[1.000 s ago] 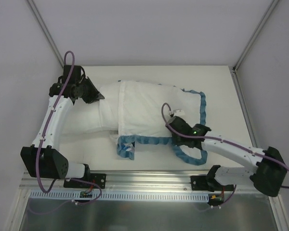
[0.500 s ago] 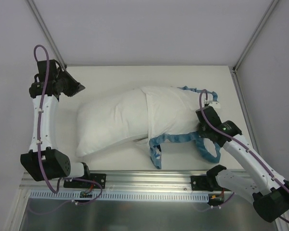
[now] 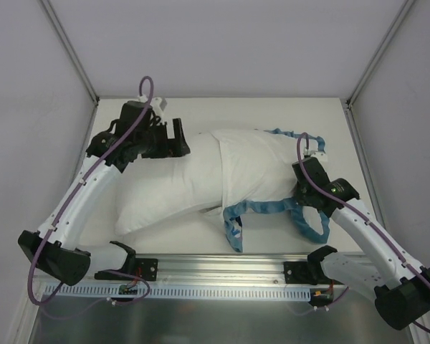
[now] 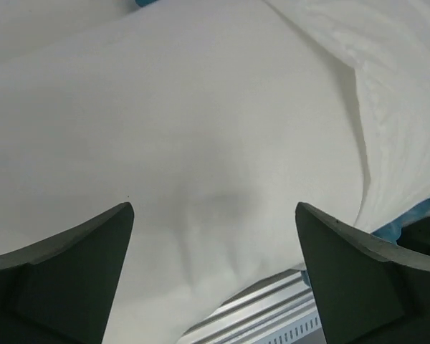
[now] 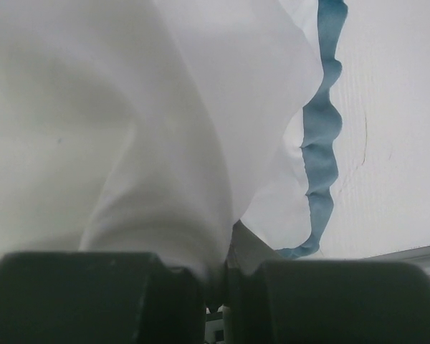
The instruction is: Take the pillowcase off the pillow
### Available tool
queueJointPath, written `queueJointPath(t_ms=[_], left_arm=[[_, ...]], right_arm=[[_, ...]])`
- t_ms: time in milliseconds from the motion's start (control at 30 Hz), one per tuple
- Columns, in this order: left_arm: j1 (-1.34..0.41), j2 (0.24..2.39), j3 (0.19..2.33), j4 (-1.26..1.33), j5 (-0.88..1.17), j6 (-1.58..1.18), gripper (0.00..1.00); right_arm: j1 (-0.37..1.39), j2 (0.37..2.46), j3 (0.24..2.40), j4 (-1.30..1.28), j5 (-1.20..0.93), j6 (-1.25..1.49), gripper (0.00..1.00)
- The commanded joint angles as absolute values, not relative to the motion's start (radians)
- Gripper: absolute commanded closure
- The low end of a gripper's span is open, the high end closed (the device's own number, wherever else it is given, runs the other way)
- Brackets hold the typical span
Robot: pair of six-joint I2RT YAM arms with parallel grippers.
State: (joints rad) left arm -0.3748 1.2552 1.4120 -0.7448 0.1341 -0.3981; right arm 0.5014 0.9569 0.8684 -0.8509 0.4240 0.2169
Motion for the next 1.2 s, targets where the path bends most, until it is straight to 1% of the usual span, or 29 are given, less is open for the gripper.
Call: queueJointPath(t_ms=[0, 100, 133, 200, 233, 367, 533, 700, 733, 767, 800, 833, 867, 900, 933, 967, 1000, 1033, 1100, 1133, 1167], left_arm=[[-0.528, 1.19, 1.381, -0.758, 0.008, -0.244, 0.01], [-0.668, 1.161, 1.358, -0.756, -0.105, -0.152, 0.01], [-0.757, 1.16, 1.353, -0.756, -0.171, -0.115, 0.01], [-0.83, 1.172, 1.333, -0.758, -0.236, -0.083, 0.01], [-0.892, 1.19, 1.322, -0.758, -0.3, -0.065, 0.01], [-1.012, 1.249, 1.252, -0.759, -0.463, -0.057, 0.01], [-1.029, 1.365, 1.218, -0.747, -0.598, -0.057, 0.01], [-1.022, 1.509, 1.215, -0.703, -0.606, -0.041, 0.01], [-1.016, 1.522, 1.219, -0.696, -0.598, -0.043, 0.03], [-1.006, 1.532, 1.227, -0.689, -0.586, -0.048, 0.1], [-0.985, 1.54, 1.235, -0.689, -0.589, -0.072, 0.4], [-0.974, 1.549, 1.245, -0.687, -0.597, -0.083, 0.6], [-0.965, 1.548, 1.267, -0.689, -0.618, -0.101, 0.96], [-0.938, 1.542, 1.278, -0.69, -0.661, -0.138, 1.0], [-0.919, 1.534, 1.301, -0.69, -0.64, -0.146, 1.0], [-0.901, 1.525, 1.311, -0.69, -0.609, -0.152, 1.0], [-0.882, 1.502, 1.321, -0.69, -0.536, -0.17, 1.0], [-0.846, 1.49, 1.34, -0.69, -0.49, -0.176, 1.0], [-0.81, 1.451, 1.358, -0.69, -0.364, -0.205, 1.0], [-0.778, 1.441, 1.373, -0.69, -0.323, -0.215, 1.0], [-0.767, 1.431, 1.381, -0.69, -0.293, -0.222, 1.0]], right_arm=[[0.499, 0.956, 0.871, -0.816, 0.396, 0.222, 0.89], [0.497, 0.966, 0.871, -0.81, 0.385, 0.227, 0.85], [0.499, 0.969, 0.87, -0.804, 0.38, 0.23, 0.85], [0.5, 0.979, 0.868, -0.796, 0.371, 0.238, 0.82], [0.5, 0.98, 0.867, -0.789, 0.367, 0.239, 0.82], [0.5, 0.983, 0.873, -0.785, 0.354, 0.242, 0.81], [0.5, 0.976, 0.868, -0.788, 0.354, 0.241, 0.79], [0.499, 0.973, 0.858, -0.782, 0.341, 0.25, 0.79], [0.5, 0.963, 0.851, -0.782, 0.339, 0.253, 0.78], [0.5, 0.959, 0.848, -0.784, 0.341, 0.252, 0.77], [0.5, 0.954, 0.845, -0.787, 0.342, 0.252, 0.75], [0.5, 0.948, 0.842, -0.793, 0.348, 0.25, 0.67], [0.5, 0.936, 0.838, -0.804, 0.353, 0.245, 0.56], [0.5, 0.93, 0.836, -0.808, 0.356, 0.242, 0.45], [0.5, 0.924, 0.835, -0.811, 0.354, 0.239, 0.25], [0.5, 0.911, 0.831, -0.816, 0.351, 0.236, 0.19], [0.5, 0.907, 0.831, -0.821, 0.344, 0.224, 0.15], [0.5, 0.899, 0.831, -0.821, 0.321, 0.216, 0.08], [0.502, 0.879, 0.827, -0.824, 0.27, 0.192, 0.01], [0.506, 0.871, 0.824, -0.821, 0.25, 0.18, 0.01], [0.511, 0.862, 0.812, -0.809, 0.23, 0.167, 0.02]])
